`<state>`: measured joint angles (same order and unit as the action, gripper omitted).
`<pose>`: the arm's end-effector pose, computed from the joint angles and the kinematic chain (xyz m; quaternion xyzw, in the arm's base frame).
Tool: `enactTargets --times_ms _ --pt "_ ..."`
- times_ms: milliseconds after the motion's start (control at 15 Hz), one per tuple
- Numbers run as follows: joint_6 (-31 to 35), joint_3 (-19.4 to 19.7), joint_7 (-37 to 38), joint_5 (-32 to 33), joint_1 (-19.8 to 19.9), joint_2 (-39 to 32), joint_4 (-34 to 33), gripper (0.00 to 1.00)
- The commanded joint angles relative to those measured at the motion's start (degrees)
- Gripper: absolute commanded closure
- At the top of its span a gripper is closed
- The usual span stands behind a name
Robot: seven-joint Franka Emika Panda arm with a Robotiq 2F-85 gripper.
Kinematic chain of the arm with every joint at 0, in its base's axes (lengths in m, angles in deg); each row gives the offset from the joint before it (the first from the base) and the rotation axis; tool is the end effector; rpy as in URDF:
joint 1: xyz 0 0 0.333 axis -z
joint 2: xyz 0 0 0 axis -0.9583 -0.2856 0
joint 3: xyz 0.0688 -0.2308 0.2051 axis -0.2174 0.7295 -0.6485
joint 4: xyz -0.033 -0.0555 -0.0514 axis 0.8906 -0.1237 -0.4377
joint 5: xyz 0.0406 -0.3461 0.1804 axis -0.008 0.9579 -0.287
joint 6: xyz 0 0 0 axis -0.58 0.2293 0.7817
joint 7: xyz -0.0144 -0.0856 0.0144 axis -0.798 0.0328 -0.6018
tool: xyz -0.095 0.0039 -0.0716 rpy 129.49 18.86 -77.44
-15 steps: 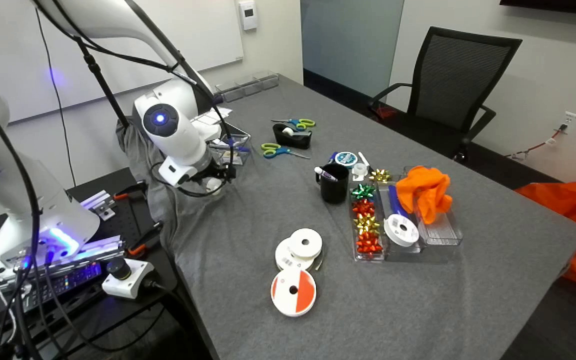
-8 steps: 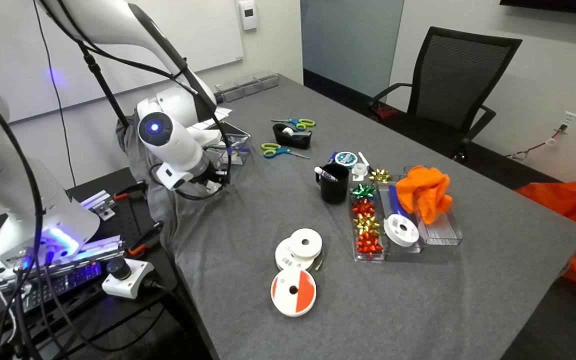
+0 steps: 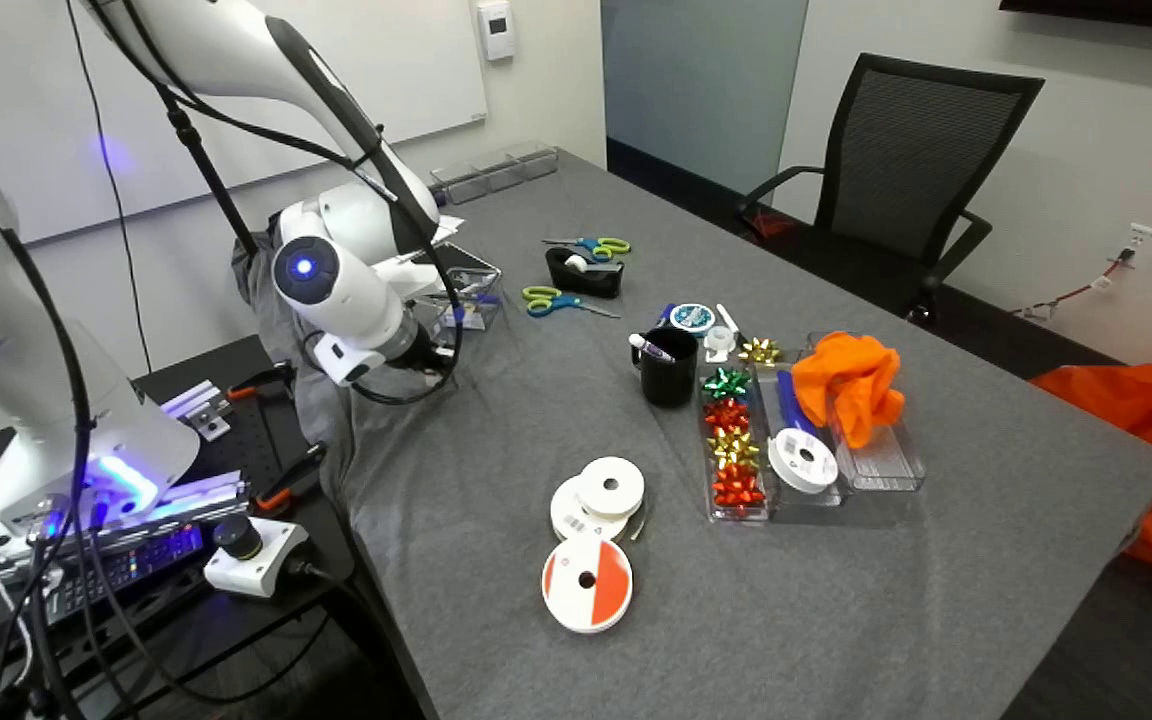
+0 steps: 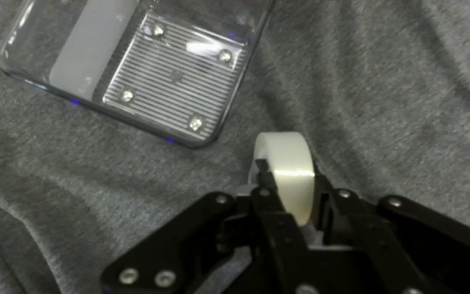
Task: Put the sellotape in the clear container at the front of the table.
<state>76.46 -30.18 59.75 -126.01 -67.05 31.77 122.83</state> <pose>0.3477 -0.1017 0.1084 -0.4044 0.8810 0.0952 0.2263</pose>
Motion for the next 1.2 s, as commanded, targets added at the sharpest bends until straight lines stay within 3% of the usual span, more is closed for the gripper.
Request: enactTargets --times_ms 0,533,1133 --pt "-3.93 1.99 1.98 4.49 0.54 3.46 2.34 0.94" --pt "-6.16 5.83 13.28 18.06 1.11 14.17 5.49 0.94" --pt "-19.44 3.42 25.92 19.55 0.21 20.93 8.38 0.94"
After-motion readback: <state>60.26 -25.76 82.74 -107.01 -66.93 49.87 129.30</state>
